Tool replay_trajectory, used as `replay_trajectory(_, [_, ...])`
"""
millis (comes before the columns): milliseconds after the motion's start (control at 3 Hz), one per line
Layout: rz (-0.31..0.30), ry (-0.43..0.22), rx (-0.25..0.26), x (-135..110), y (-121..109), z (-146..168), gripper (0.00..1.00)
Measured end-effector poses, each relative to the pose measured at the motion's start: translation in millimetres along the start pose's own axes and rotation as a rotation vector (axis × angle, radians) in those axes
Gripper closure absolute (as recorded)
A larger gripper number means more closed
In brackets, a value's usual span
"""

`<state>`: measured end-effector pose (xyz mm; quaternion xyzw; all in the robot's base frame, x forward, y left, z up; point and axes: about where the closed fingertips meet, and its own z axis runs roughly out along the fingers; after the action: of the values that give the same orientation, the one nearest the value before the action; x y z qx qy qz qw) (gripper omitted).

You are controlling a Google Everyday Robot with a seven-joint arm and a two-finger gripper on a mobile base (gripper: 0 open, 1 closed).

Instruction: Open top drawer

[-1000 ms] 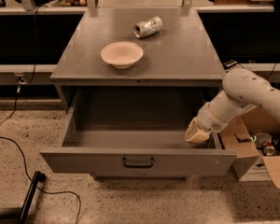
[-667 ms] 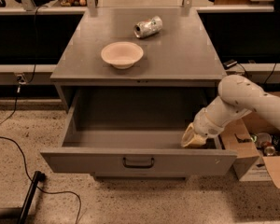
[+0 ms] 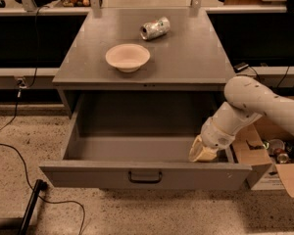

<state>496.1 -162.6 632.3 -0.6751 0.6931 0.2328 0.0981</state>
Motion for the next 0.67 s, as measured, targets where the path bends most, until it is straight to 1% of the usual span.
replay_trajectory(333, [0.028,0.014,-0.066,-5,30,-9,1.00])
replay_trajectory(667, [0.073,-0.001,-0.103,-4,56,-11,1.00])
